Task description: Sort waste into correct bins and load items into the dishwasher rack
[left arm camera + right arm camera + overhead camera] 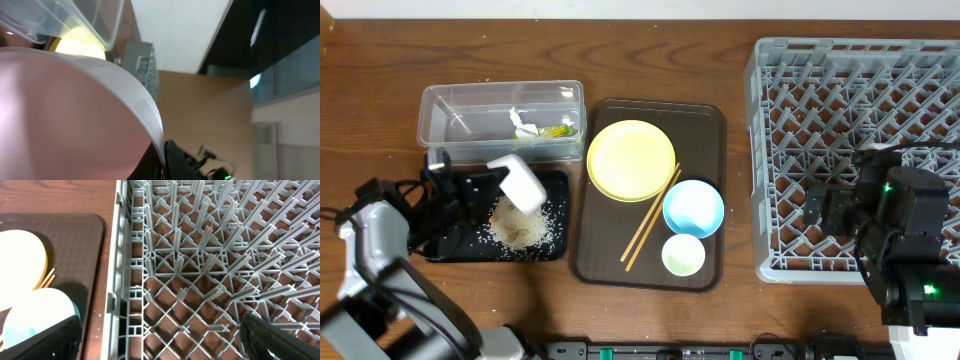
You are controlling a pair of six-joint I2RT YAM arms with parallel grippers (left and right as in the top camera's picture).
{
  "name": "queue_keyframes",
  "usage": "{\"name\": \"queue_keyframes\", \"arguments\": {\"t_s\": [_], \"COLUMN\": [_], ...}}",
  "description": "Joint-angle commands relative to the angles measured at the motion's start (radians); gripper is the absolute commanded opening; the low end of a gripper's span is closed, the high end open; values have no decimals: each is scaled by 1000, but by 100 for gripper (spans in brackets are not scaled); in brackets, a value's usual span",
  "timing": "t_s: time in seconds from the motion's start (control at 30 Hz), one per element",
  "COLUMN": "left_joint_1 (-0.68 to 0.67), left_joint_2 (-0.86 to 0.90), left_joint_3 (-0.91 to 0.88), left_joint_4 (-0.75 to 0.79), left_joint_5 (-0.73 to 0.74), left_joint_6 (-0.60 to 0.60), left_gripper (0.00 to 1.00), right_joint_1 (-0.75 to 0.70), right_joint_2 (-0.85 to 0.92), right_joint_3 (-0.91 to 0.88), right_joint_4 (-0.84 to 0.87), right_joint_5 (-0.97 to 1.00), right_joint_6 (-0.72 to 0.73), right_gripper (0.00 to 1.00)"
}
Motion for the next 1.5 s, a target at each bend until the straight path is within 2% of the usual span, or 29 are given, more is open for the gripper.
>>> {"name": "queue_keyframes", "arguments": {"t_s": [0.0,0.17,0.5,0.63,0.8,1.2,1.27,1.3,1.33,1.47], "left_joint_1": [-79,-289,-800,-953,-1070,-1157,-1156,-1156,-1156,-1155], "left_joint_2": [-106,-217,-224,-213,-174,-55,-55,-55,-55,-71], "left_joint_3": [-2,-2,-2,-2,-2,-2,-2,-2,-2,22], "left_joint_4": [-5,6,160,204,217,284,284,284,284,270], "left_joint_5": [-128,-381,-826,-991,-1171,-1183,-1184,-1184,-1184,-1184], "left_joint_6": [39,32,-162,-243,-315,-344,-344,-344,-344,-336], "left_gripper": [6,6,6,6,6,8,18,30,34,42], "right_joint_1": [-6,-6,-6,-6,-6,-6,-6,-6,-6,-6], "right_joint_2": [-6,-6,-6,-6,-6,-6,-6,-6,-6,-6], "right_joint_3": [16,16,16,16,16,16,16,16,16,16], "right_joint_4": [-2,-1,-1,-2,-1,-1,0,0,-1,-1], "right_joint_5": [6,6,5,5,5,6,6,5,6,6], "right_joint_6": [6,6,6,6,6,6,6,6,6,6], "right_gripper": [99,99,99,99,99,99,99,99,99,99]}}
